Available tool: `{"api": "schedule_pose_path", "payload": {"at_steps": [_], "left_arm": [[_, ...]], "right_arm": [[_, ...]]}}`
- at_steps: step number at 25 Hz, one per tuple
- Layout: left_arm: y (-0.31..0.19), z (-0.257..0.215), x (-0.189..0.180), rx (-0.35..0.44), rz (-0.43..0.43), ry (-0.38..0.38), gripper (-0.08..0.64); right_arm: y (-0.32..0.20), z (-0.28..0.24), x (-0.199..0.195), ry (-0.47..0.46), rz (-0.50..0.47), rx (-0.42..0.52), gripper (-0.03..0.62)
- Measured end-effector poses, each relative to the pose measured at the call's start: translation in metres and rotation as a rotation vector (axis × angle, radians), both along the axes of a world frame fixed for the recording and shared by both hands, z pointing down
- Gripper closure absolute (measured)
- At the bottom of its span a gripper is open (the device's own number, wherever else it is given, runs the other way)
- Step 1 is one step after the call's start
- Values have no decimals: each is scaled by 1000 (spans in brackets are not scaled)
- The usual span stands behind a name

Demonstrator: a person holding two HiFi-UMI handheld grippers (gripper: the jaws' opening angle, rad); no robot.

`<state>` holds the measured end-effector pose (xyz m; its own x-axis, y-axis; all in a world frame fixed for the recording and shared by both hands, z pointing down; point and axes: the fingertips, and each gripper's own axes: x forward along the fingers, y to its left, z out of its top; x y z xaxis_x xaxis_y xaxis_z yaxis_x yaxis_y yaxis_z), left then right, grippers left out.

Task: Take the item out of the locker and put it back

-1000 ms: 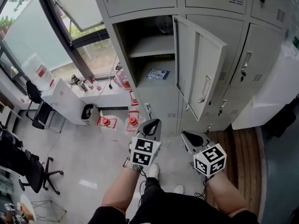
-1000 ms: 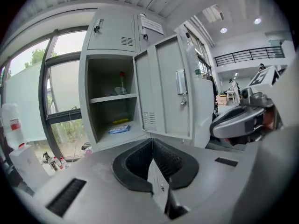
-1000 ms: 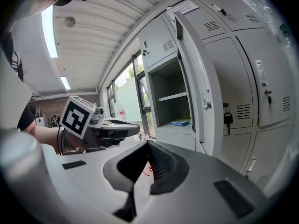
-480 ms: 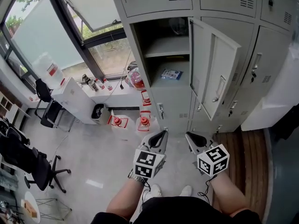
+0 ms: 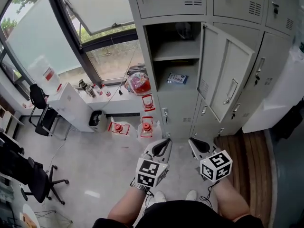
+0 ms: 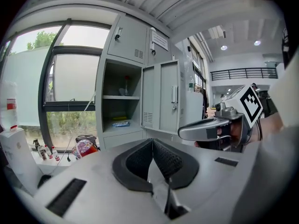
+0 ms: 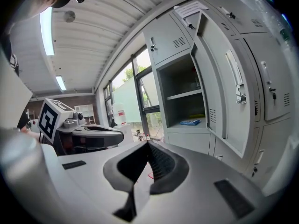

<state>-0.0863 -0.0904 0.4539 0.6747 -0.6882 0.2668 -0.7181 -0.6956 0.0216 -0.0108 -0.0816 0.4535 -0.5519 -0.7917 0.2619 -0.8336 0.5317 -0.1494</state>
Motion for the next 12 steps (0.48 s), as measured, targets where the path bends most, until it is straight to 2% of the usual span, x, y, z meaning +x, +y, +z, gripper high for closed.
{"api": "schedule_pose_path", "payload": {"at_steps": [12], "left_arm": [[0,-6,-15,4,68,55,543]], "right_arm": [[5,-3,-12,32,77,-4,540]]}}
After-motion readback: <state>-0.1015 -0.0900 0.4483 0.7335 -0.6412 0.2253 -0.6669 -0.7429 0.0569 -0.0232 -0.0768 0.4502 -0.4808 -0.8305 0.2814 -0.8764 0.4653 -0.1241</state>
